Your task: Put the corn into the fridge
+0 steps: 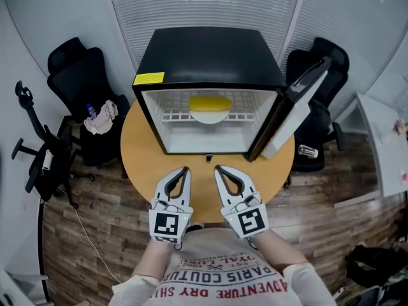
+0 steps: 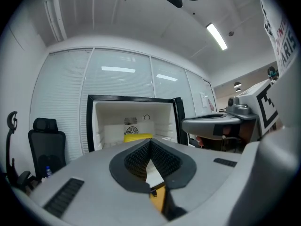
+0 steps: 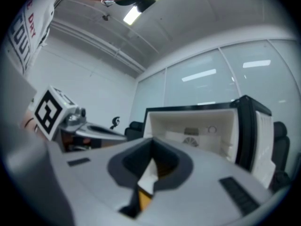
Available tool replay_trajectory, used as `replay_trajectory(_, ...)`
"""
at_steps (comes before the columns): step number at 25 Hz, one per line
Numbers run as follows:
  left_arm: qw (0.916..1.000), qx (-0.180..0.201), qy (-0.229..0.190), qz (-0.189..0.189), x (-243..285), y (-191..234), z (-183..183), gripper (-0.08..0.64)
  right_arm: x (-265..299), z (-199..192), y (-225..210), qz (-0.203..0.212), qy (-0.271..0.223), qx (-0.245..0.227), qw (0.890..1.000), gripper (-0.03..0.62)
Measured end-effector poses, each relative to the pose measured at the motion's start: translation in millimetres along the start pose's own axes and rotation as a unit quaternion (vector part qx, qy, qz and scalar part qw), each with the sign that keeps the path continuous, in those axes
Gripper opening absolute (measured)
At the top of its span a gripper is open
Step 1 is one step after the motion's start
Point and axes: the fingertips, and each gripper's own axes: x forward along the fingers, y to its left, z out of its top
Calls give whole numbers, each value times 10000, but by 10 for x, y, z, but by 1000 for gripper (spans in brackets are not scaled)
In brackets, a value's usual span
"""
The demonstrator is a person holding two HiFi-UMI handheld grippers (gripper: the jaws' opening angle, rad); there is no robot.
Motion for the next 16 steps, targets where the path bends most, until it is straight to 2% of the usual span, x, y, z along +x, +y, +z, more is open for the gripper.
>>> replay_trajectory(8,9998,-192,52,72,71,59,2,28,70,-43,-138,-203,91,169,9996,28)
replay_trajectory(16,9999,-38,150,-21,186,88,-40,28,165,0,-275,-360,114,176,9991,28)
